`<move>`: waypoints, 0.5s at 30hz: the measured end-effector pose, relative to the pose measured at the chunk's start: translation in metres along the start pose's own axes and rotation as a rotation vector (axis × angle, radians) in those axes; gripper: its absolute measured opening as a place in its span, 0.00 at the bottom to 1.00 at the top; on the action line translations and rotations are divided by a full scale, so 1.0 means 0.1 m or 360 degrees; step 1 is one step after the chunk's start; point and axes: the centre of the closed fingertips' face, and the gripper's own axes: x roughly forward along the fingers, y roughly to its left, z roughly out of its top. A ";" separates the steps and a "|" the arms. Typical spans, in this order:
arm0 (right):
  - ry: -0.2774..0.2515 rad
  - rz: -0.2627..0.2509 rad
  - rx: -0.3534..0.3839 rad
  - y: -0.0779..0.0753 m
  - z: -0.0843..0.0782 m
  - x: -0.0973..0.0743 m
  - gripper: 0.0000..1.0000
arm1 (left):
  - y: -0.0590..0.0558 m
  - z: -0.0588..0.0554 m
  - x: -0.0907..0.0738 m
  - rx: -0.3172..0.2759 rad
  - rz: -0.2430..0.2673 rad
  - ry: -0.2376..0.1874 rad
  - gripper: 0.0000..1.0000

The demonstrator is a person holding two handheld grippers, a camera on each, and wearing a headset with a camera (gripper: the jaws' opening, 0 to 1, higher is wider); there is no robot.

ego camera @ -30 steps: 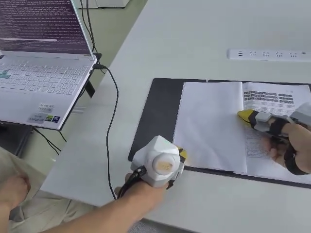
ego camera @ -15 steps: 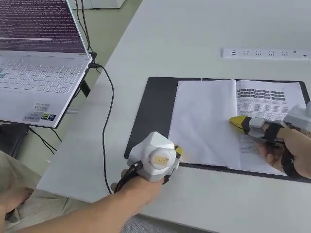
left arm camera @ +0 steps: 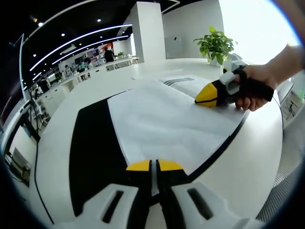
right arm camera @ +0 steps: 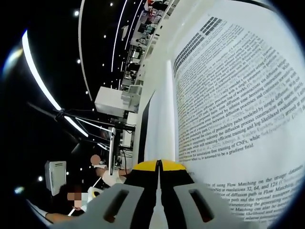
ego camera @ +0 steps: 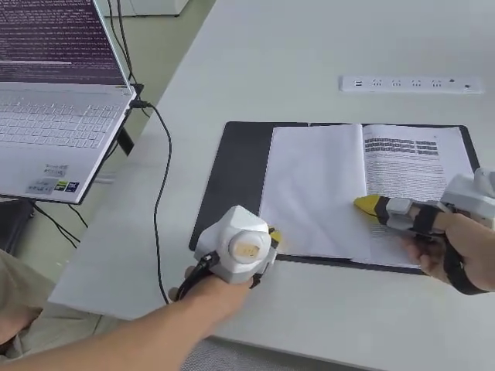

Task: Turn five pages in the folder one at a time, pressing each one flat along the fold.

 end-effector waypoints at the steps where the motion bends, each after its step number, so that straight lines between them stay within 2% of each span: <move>1: 0.0008 0.0002 0.0007 0.00 -0.03 -0.01 0.00 | 0.00 0.00 0.00 -0.0002 0.0002 -0.0001 0.02; 15: 0.0127 0.0022 -0.0006 0.04 -0.35 -0.17 0.00 | 0.00 0.00 0.00 -0.0009 0.0011 0.0005 0.02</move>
